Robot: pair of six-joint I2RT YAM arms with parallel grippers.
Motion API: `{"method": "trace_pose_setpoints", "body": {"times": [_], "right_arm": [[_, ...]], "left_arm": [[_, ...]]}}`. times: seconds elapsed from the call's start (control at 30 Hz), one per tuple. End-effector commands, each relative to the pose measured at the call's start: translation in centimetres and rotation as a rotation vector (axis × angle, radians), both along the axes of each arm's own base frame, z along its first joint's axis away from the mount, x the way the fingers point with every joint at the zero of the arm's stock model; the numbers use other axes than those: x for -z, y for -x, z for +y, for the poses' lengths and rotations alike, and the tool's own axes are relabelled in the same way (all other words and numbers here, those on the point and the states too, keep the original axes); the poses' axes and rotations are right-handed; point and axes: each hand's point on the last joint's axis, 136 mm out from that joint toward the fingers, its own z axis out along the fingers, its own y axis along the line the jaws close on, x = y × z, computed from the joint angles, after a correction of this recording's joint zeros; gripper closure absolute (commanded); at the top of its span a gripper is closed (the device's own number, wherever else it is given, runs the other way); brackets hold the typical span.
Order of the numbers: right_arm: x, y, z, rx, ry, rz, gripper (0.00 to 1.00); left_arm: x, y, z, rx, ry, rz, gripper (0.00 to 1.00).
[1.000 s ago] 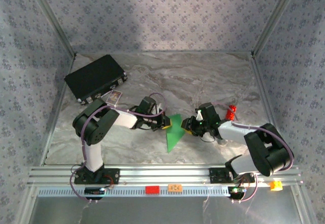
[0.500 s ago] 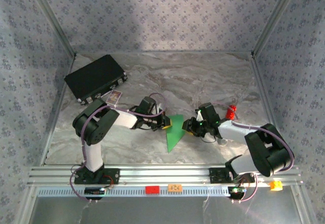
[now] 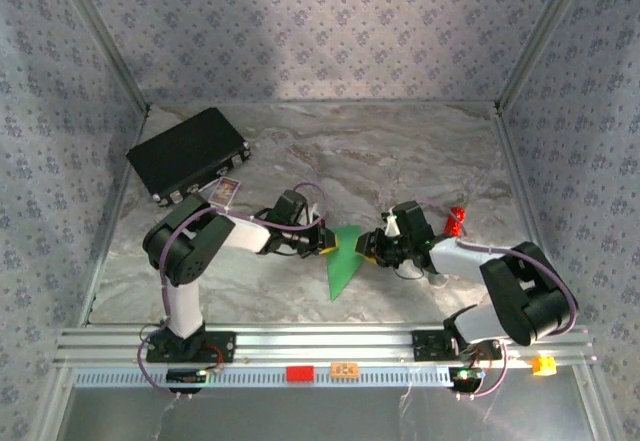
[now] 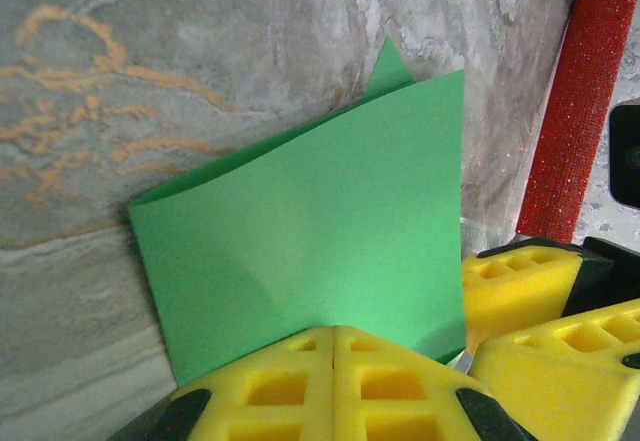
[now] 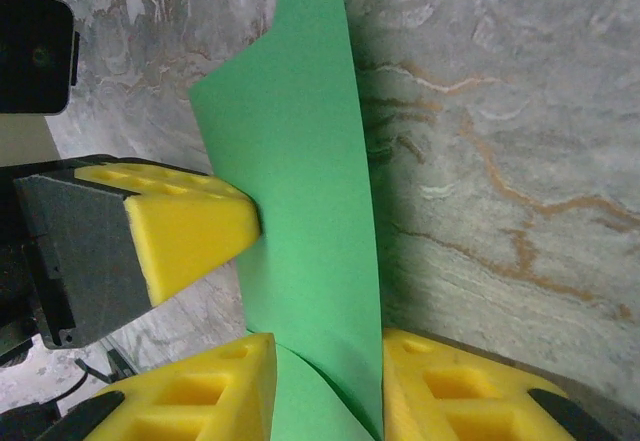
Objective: Fold a paper plane with a square sheet of paper (pick it up from the middle)
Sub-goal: Fold the wing for the fifth time at the center of the table.
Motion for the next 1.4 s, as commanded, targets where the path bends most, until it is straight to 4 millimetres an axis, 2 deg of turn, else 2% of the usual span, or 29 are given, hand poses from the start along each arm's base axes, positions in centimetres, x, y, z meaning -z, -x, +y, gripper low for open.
{"method": "trace_pose_setpoints", "body": {"times": [0.0,0.23,0.63,0.8,1.37], "right_arm": [[0.0,0.1,0.5,-0.017,-0.041,0.01,0.67],[-0.1,-0.3,1.1,-0.05,-0.069,0.002,0.68],[1.1,-0.4,0.0,-0.05,-0.017,0.03,0.67],[0.7,-0.7,0.7,-0.073,-0.066,0.017,0.71],[0.3,-1.3,1.0,-0.116,-0.1,-0.004,0.77]], "left_arm": [[1.0,0.5,0.7,-0.006,-0.022,0.034,0.97],[0.9,0.4,0.6,-0.005,-0.019,0.031,0.97],[0.8,0.4,0.7,-0.008,-0.019,0.028,0.97],[0.7,0.3,0.6,-0.007,-0.015,0.028,0.97],[0.6,0.2,0.5,-0.005,-0.011,0.027,0.97]]}}
